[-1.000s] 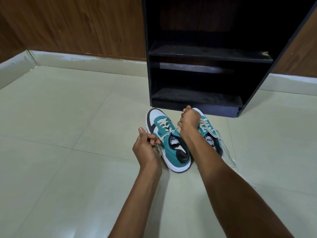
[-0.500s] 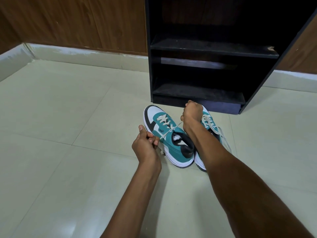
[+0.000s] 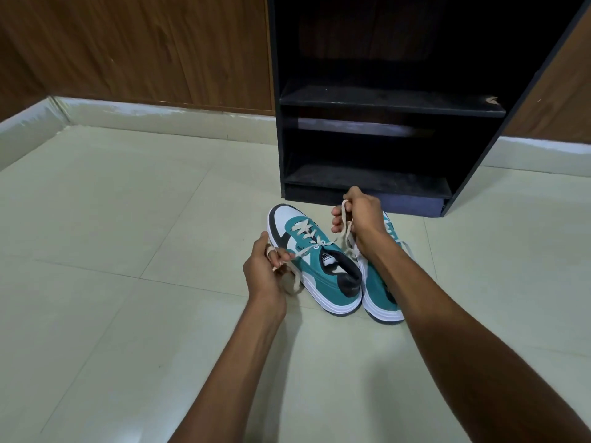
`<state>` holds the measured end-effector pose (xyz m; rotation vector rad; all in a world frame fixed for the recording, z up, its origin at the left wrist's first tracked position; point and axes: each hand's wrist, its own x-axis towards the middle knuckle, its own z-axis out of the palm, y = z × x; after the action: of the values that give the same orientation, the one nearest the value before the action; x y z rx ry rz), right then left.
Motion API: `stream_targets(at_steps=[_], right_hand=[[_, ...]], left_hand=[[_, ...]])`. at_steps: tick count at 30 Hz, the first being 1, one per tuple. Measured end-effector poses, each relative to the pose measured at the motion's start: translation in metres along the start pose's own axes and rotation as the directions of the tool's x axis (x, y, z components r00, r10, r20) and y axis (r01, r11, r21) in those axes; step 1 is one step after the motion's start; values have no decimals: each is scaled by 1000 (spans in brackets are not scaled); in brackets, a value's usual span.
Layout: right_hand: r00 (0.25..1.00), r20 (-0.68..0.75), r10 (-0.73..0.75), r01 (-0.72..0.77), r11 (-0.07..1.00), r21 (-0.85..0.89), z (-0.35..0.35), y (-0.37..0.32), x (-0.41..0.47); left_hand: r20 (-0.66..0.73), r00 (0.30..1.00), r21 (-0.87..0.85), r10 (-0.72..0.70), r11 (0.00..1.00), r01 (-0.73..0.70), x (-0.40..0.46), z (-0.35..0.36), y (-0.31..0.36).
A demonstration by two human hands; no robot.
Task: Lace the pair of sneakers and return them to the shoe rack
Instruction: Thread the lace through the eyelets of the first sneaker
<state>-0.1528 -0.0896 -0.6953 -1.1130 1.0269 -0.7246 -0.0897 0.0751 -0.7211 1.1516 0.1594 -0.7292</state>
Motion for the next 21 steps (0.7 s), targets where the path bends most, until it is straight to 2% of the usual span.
stream_targets(at_steps=[2, 4, 6, 8, 10, 13, 15, 18, 21], right_hand=[[999, 44, 2, 3, 994, -111, -3, 0, -15], [997, 56, -51, 68, 931, -357, -7, 5, -31], [991, 50, -125, 134, 865, -484, -11, 13, -44], [987, 40, -154, 153, 854, -497, -14, 17, -54], [991, 63, -120, 136, 873, -469, -20, 17, -63], [985, 171, -37, 120, 852, -509, -30, 14, -74], [963, 268, -20, 184, 776, -604, -37, 12, -79], [928, 368, 58, 250, 636, -730, -43, 9, -85], [924, 378, 54, 281, 575, -769, -40, 9, -90]], left_hand=[[-12, 999, 166, 44, 985, -41, 4, -4, 3], [-9, 997, 331, 76, 941, -69, 5, -5, 3], [18, 997, 419, 82, 904, -81, 4, -5, 3], [45, 992, 467, 116, 876, -124, 1, -5, 6], [95, 982, 515, 163, 836, -188, 1, -6, 8], [208, 965, 607, 162, 752, -257, 5, -8, 12], [276, 949, 692, 151, 654, -305, 7, -8, 16], [379, 918, 815, 113, 430, -390, 13, -10, 21], [435, 893, 808, 113, 389, -443, 16, -12, 26]])
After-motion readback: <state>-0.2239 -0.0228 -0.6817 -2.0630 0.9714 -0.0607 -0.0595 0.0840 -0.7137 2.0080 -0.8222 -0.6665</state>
